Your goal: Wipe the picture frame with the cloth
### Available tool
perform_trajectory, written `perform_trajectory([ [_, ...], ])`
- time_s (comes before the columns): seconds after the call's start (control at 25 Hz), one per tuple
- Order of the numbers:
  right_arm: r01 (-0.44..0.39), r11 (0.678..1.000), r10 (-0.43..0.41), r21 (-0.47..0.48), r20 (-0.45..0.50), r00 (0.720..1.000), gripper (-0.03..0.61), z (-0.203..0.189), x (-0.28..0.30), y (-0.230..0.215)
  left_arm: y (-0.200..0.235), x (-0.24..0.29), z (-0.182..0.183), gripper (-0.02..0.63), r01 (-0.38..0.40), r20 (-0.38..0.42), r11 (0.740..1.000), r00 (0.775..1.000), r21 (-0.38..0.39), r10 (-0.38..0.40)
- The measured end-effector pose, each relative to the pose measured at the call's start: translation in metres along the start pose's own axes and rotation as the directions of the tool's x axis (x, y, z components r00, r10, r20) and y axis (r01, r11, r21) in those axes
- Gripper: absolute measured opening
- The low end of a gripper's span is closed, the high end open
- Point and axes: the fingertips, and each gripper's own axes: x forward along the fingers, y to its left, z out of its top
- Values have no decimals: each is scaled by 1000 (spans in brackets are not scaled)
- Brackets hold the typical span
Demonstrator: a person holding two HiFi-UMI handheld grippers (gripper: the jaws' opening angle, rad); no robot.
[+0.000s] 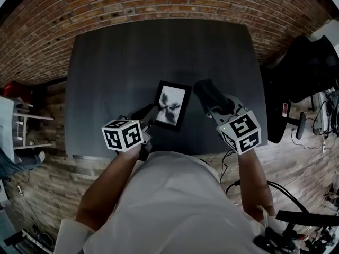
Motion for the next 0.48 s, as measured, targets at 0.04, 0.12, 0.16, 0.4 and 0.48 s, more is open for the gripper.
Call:
perform_trajectory([
  [0.04,-4,1000,4,3,11,1000,81,2,1,1,-3,0,-1,76,18,0,1000,1000,-23,-18],
  [0.12,-26,1000,26,-1,22,999,81,4,4,9,-5,-1,-3,77,46,6,997,999,-68,-46],
  [0.16,-43,999,43,1,26,999,80,4,6,15,-5,-1,-4,76,56,12,994,998,-94,-55],
  [0.4,-182,983,181,6,63,981,80,2,1,63,4,-5,-4,75,94,53,966,995,-240,-83],
  [0.48,-222,975,222,-12,67,973,80,-1,-2,80,8,-6,-3,76,95,65,960,995,-263,-80],
])
